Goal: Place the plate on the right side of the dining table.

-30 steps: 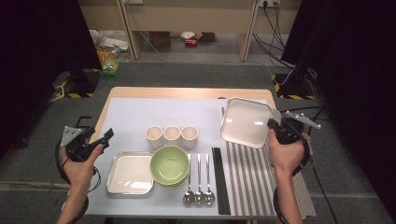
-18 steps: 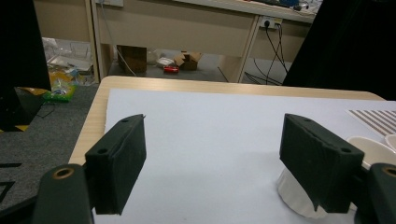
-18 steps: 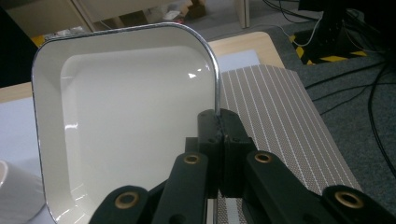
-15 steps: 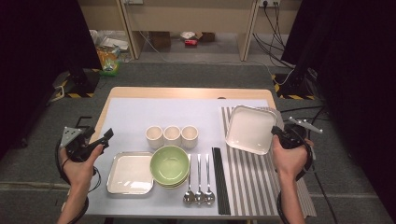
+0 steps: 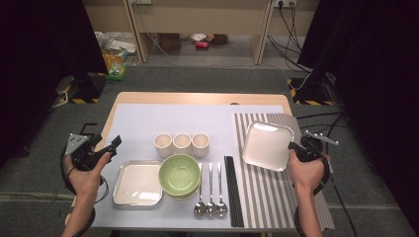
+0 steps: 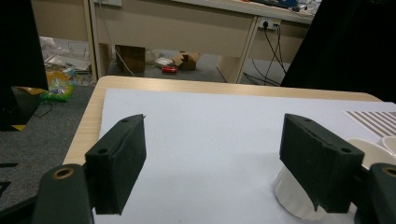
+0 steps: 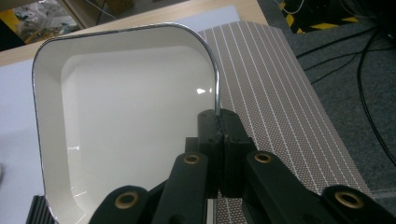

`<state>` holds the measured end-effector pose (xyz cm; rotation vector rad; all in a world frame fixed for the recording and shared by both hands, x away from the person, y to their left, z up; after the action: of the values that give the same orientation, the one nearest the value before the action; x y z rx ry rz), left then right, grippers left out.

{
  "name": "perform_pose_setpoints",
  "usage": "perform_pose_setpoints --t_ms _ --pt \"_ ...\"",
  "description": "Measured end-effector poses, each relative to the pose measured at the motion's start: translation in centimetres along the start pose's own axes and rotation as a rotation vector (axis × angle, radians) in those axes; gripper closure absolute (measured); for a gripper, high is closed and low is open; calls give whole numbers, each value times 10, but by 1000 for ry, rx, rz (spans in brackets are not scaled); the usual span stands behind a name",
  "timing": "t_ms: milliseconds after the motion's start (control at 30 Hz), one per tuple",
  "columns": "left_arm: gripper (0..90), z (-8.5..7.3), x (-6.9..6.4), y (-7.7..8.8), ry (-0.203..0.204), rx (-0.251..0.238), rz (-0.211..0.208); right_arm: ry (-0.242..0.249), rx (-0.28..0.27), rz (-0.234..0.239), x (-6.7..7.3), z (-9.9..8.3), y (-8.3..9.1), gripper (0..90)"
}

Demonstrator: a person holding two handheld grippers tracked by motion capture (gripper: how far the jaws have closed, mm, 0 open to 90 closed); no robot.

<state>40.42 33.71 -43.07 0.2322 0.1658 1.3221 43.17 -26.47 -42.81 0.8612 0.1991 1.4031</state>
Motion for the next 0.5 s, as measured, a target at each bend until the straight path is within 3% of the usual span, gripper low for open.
perform_pose_setpoints --t_ms 200,500 --pt "221 0 0 0 0 1 1 16 28 -18 -6 -3 -7 893" --pt "221 0 1 1 0 1 2 -9 50 -29 -12 -4 -15 890"
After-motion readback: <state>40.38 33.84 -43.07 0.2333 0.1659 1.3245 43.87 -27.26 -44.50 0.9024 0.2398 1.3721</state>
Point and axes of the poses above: each handheld gripper's, and its own axes: y roughly backward along the jaws, z roughly out of its top, x roughly to its left, the point moved 4 cm from there along -y, roughly forward along the jaws, and after that the axes turned 12 degrees about -y, right-handed, at the moved point
